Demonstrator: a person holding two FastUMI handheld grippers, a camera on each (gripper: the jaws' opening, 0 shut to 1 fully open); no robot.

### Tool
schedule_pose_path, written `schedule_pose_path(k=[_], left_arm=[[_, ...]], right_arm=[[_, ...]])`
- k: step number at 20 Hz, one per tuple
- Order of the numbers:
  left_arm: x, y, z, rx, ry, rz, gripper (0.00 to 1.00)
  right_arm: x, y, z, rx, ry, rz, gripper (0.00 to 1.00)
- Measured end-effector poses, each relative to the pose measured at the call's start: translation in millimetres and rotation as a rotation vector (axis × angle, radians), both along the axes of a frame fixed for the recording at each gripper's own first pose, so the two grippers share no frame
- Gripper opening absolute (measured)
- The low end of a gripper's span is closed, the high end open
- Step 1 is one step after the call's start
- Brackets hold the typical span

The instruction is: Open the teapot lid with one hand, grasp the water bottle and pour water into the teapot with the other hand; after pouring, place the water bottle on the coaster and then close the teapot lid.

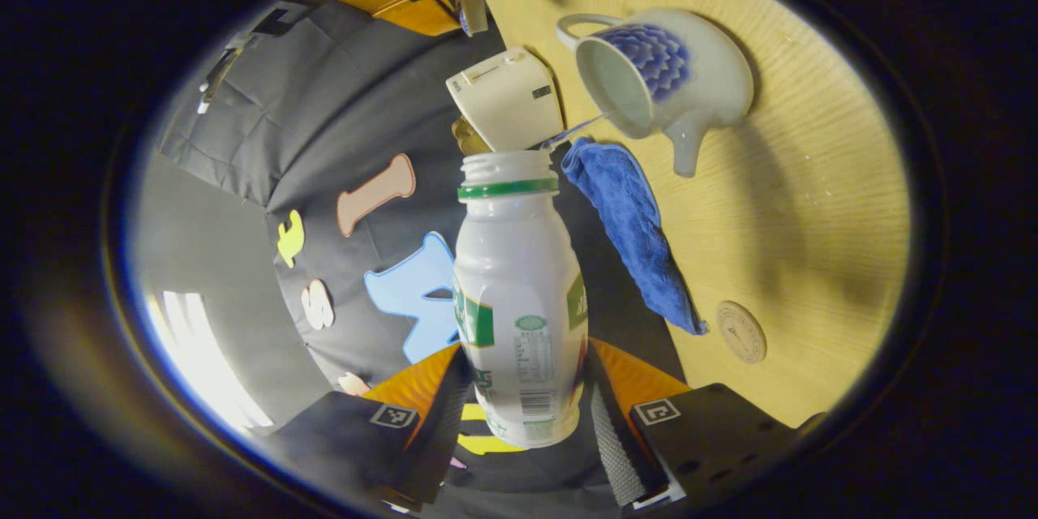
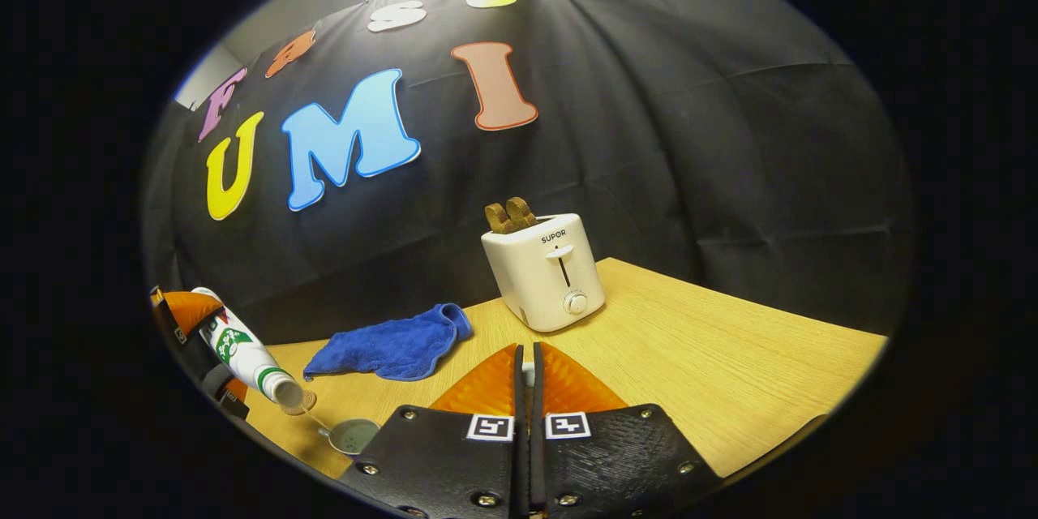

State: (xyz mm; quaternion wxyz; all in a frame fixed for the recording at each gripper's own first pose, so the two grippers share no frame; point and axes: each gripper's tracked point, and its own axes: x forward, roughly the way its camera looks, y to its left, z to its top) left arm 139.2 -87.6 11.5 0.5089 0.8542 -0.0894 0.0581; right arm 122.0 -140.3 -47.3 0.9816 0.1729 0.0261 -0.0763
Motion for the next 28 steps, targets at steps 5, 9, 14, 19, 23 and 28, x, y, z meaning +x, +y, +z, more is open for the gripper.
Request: schedule_pose_path(k=[5, 9, 14, 19, 23, 28], left_arm=[[-4.8, -10.7, -7.2, 0.040, -0.009, -0.019, 0.81], [-5.4, -13.2, -5.0, 0.060, -0.006, -0.027, 0.82], [-7.0, -16.5, -3.9, 0.094, -0.009, -0.039, 0.82], [-7.5, -20.0, -0.3, 0.124, -0.020, -0.051, 0.87], [-7.2, -21.8, 2.2, 0.146, -0.021, -0.055, 0.87], [-6.1, -20.3, 0.5, 0.052, 0.031, -0.057, 0.81]], right_arm=[[-0.1, -0.3, 0.7, 0.005, 0.000, 0.000, 0.00], [0.2, -1.0, 0.2, 0.009, -0.001, 0.000, 0.00], [-0.7, -1.8, 0.9, 0.015, -0.003, -0.001, 0.00], [-0.5, -0.4, 0.9, 0.016, -0.002, 0.002, 0.00], [-1.1, -1.2, 1.6, 0.014, -0.002, 0.005, 0.00], [0.1, 2.1, -0.2, 0.021, 0.002, 0.013, 0.00]])
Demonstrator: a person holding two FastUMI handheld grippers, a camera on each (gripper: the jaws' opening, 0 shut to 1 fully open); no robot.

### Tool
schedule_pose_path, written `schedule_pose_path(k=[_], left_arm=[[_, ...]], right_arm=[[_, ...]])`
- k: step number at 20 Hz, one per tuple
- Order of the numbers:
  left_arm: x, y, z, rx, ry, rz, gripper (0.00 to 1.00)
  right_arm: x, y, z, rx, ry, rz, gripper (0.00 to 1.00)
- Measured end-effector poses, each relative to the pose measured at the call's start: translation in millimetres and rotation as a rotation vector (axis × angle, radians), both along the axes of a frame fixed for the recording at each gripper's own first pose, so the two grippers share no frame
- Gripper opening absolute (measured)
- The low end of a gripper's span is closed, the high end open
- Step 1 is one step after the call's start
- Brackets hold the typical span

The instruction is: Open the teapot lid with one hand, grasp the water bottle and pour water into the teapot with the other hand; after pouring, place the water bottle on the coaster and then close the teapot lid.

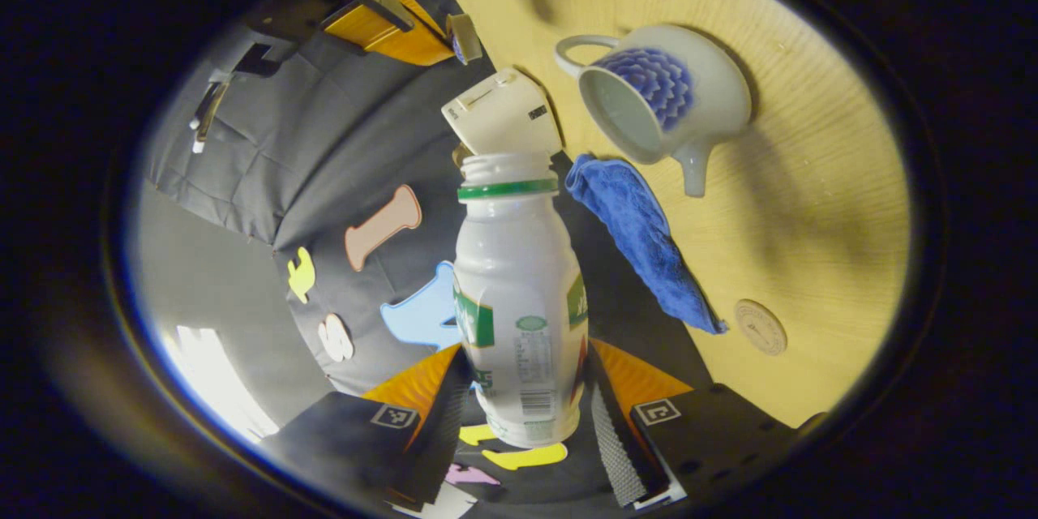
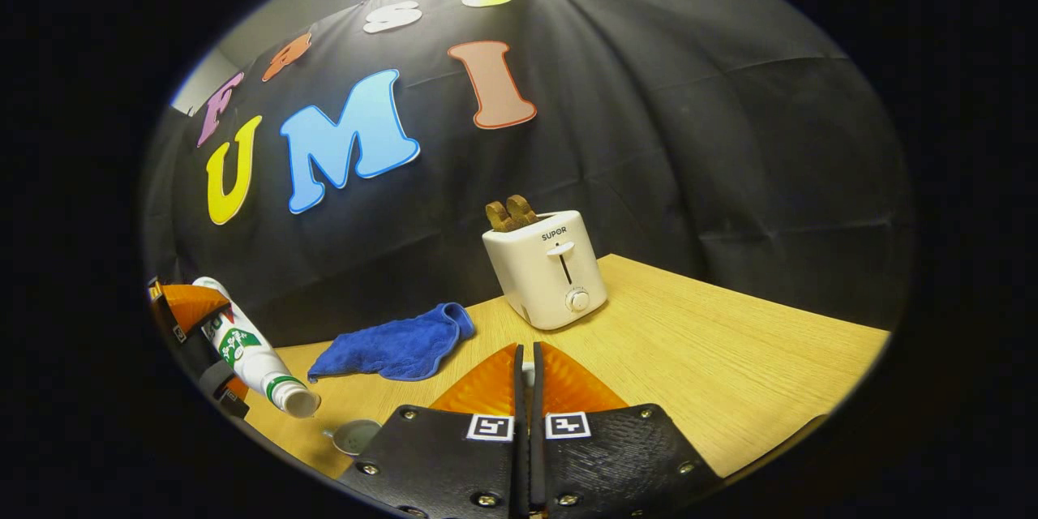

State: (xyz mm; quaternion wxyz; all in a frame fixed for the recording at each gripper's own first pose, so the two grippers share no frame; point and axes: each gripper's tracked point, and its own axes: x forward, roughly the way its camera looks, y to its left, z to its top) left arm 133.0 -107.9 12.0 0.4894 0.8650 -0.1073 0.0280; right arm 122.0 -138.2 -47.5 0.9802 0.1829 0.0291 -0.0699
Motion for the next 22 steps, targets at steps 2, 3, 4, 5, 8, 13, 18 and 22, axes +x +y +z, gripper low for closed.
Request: schedule_pose_path(k=[2, 3, 4, 5, 8, 13, 18, 22], left_arm=[[-0.3, 4.5, -5.8, -0.084, 0.040, 0.002, 0.81], [-1.3, 5.7, -7.3, -0.131, 0.055, -0.002, 0.82], [-3.3, 8.7, -9.8, -0.179, 0.070, -0.010, 0.82], [-5.4, 12.7, -11.0, -0.229, 0.089, -0.017, 0.82], [-5.5, 29.3, -19.1, -0.380, 0.165, -0.001, 0.88], [-3.9, 60.3, -21.1, -0.691, 0.228, 0.021, 0.75], [-2.8, 86.7, -20.3, -0.920, 0.235, 0.042, 0.83], [-3.3, 100.3, -34.2, -1.116, 0.290, 0.068, 0.81]], right_arm=[[-0.3, 1.0, 1.6, -0.004, -0.006, 0.006, 0.00], [-0.5, 1.7, 3.5, -0.003, -0.010, 0.009, 0.00], [-0.4, 3.1, 2.9, -0.002, -0.013, 0.013, 0.00], [-0.1, 3.8, 2.3, -0.005, -0.010, 0.014, 0.00], [1.6, 8.4, 0.3, -0.019, -0.002, 0.026, 0.00], [1.1, 23.5, 6.6, -0.022, -0.025, 0.079, 0.00], [0.6, 46.1, 12.0, -0.065, -0.049, 0.143, 0.00], [-2.9, 73.4, 21.8, -0.040, -0.096, 0.246, 0.00]])
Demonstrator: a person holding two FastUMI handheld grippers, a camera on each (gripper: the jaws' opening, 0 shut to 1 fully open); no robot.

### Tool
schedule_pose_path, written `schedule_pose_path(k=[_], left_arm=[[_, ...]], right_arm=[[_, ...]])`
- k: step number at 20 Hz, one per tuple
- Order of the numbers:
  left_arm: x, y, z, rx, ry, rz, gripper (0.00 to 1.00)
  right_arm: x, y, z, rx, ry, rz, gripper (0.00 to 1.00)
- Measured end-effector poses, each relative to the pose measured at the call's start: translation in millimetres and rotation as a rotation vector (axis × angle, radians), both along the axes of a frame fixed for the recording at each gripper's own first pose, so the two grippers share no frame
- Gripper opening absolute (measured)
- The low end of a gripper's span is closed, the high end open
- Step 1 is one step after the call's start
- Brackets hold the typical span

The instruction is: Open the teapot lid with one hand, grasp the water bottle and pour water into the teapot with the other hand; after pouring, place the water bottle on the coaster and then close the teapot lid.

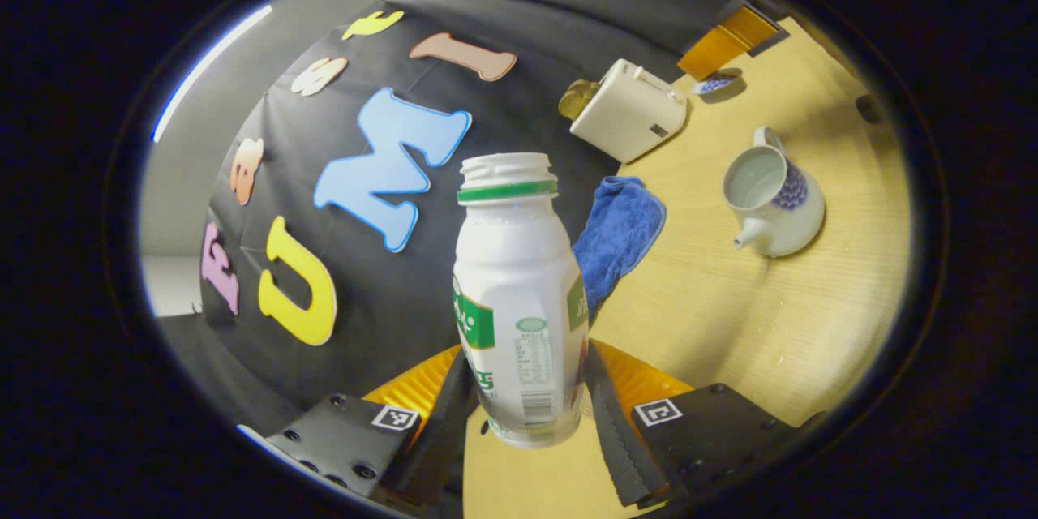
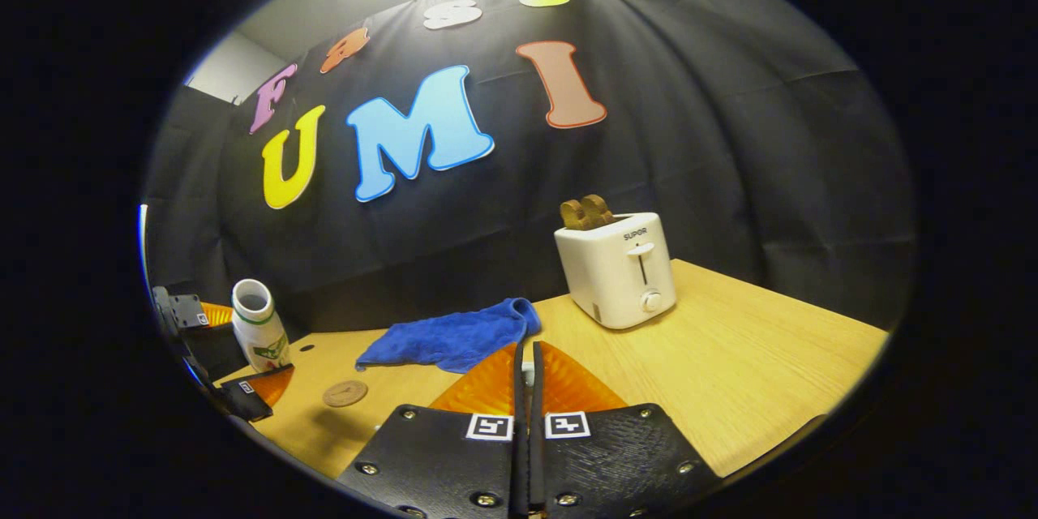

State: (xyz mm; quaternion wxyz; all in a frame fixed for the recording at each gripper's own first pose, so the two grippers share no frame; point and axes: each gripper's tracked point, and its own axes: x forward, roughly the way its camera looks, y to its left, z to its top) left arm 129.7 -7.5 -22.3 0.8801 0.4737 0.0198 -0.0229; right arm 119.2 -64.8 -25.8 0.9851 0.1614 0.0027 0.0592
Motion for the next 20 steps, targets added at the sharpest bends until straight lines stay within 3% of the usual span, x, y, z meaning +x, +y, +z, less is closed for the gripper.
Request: schedule_pose_path(k=[4, 5, 8, 13, 14, 16, 20], left_arm=[[1.3, 11.4, -2.8, -0.230, 0.031, 0.025, 0.81], [3.9, 16.1, 0.6, -0.290, 0.042, 0.033, 0.75], [8.5, 24.8, 14.4, -0.465, 0.034, 0.040, 0.88], [-2.2, 26.9, 24.9, -0.523, -0.019, 0.063, 0.87], [-5.7, 25.7, 27.6, -0.537, -0.025, 0.059, 0.75], [-10.9, 22.7, 34.8, -0.557, -0.036, 0.053, 0.87], [-15.9, 24.8, 42.3, -0.618, -0.052, 0.050, 0.87]], right_arm=[[-0.8, 14.6, 0.7, -0.036, -0.013, 0.045, 0.00], [-1.8, 20.1, 0.9, -0.039, -0.014, 0.061, 0.00], [-6.1, 39.4, 2.8, -0.072, -0.027, 0.112, 0.00], [-10.4, 69.0, -5.2, -0.140, -0.024, 0.183, 0.00], [-10.3, 72.4, -7.7, -0.149, -0.016, 0.192, 0.00], [-9.7, 73.2, -11.0, -0.169, -0.011, 0.187, 0.00], [-10.2, 80.2, -15.9, -0.187, -0.004, 0.204, 0.00]])
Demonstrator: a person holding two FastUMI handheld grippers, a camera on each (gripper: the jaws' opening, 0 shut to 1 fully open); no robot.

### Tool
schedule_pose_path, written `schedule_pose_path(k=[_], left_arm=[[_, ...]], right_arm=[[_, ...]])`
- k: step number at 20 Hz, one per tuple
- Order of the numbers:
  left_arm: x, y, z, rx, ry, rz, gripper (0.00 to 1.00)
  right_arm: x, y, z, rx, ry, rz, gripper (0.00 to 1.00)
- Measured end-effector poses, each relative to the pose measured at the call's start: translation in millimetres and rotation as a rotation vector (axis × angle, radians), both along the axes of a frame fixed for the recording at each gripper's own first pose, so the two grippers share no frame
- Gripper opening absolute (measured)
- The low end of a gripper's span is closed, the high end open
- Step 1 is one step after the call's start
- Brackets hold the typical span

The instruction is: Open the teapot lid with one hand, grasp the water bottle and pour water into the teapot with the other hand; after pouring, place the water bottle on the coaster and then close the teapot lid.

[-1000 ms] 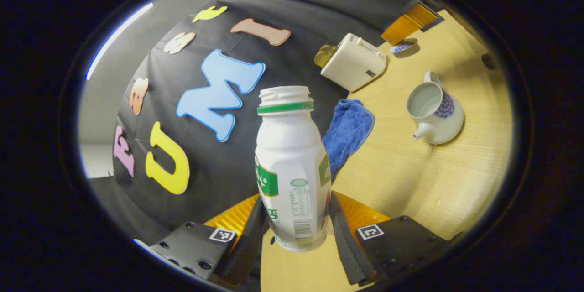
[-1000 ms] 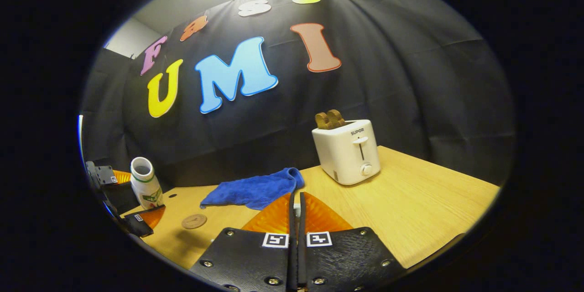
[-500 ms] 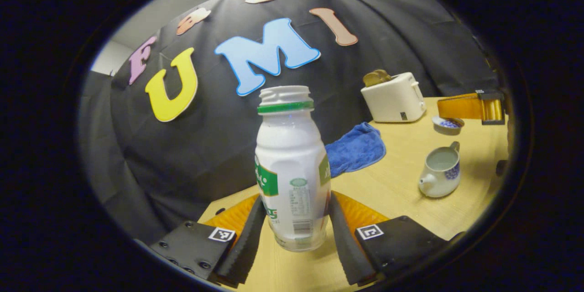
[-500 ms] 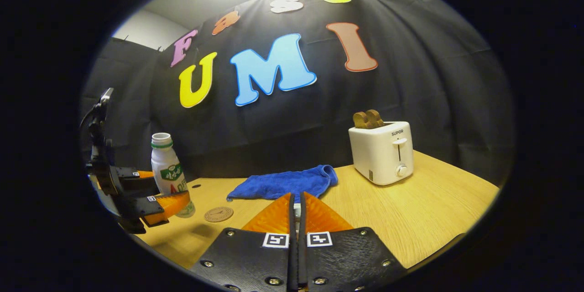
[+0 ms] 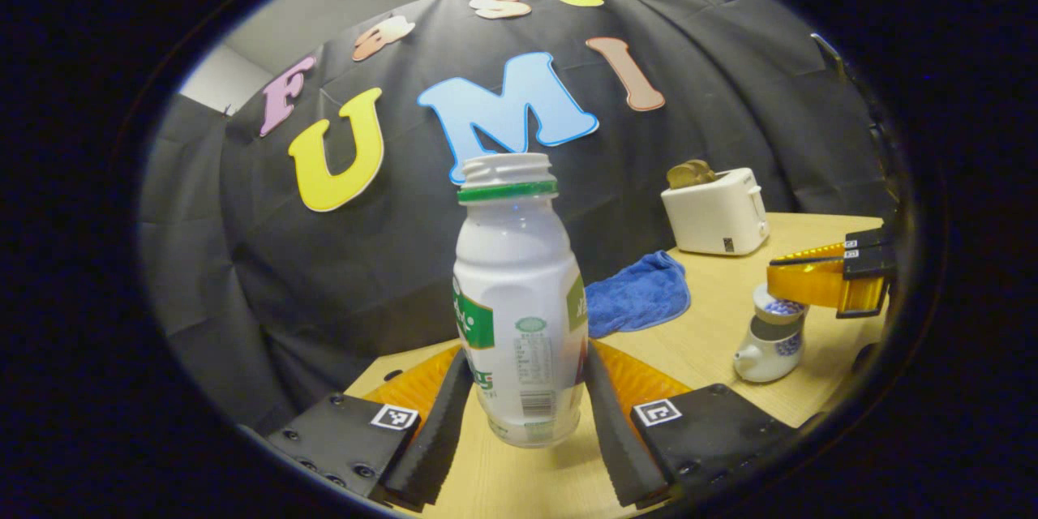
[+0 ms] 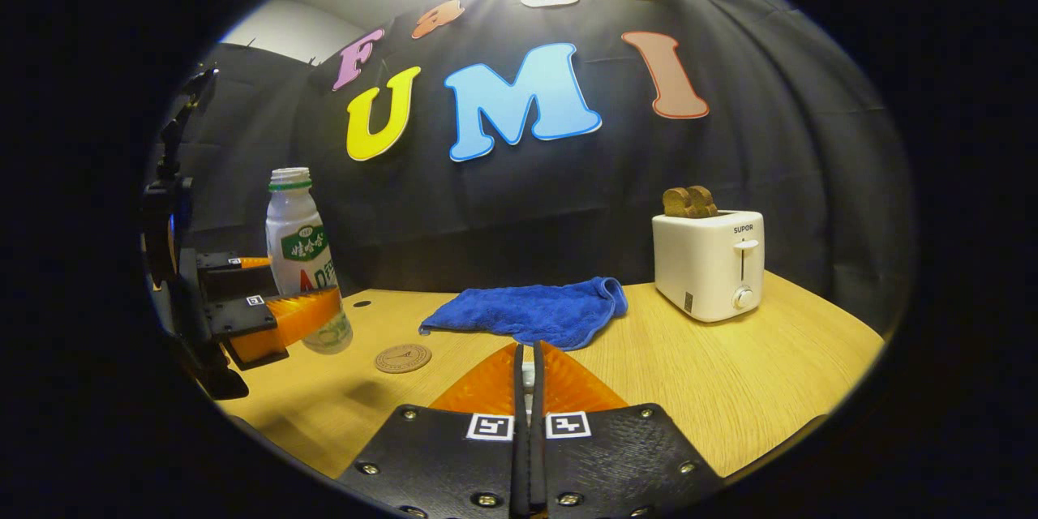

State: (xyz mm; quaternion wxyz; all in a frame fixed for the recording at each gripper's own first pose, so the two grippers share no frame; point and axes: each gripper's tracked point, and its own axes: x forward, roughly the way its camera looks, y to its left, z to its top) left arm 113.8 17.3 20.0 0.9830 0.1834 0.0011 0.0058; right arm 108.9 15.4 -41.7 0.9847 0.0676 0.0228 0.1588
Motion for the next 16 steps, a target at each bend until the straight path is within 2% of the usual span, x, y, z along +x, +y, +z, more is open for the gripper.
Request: schedule_pose_path(k=[3, 7, 9, 13, 14, 16], left_arm=[[-1.9, 6.5, 1.7, -0.050, 0.001, 0.006, 0.86], [-0.6, 9.5, 1.3, -0.071, 0.001, 0.020, 0.81], [-1.0, 10.7, 1.2, -0.083, 0.003, 0.020, 0.75], [-1.6, 12.6, 1.3, -0.094, 0.007, 0.025, 0.75], [-1.6, 12.7, 1.9, -0.094, 0.008, 0.026, 0.87], [-1.8, 12.7, 1.5, -0.099, 0.009, 0.028, 0.87]], right_arm=[[0.3, 3.2, -4.0, -0.028, 0.005, 0.002, 0.00], [1.9, 5.5, -10.7, -0.055, 0.014, 0.003, 0.00], [1.9, 4.9, -12.6, -0.055, 0.019, -0.002, 0.00], [2.3, 5.3, -13.2, -0.053, 0.019, -0.005, 0.00], [2.4, 5.6, -12.8, -0.057, 0.019, -0.006, 0.00], [1.3, 5.5, -13.1, -0.073, 0.017, -0.011, 0.00]])
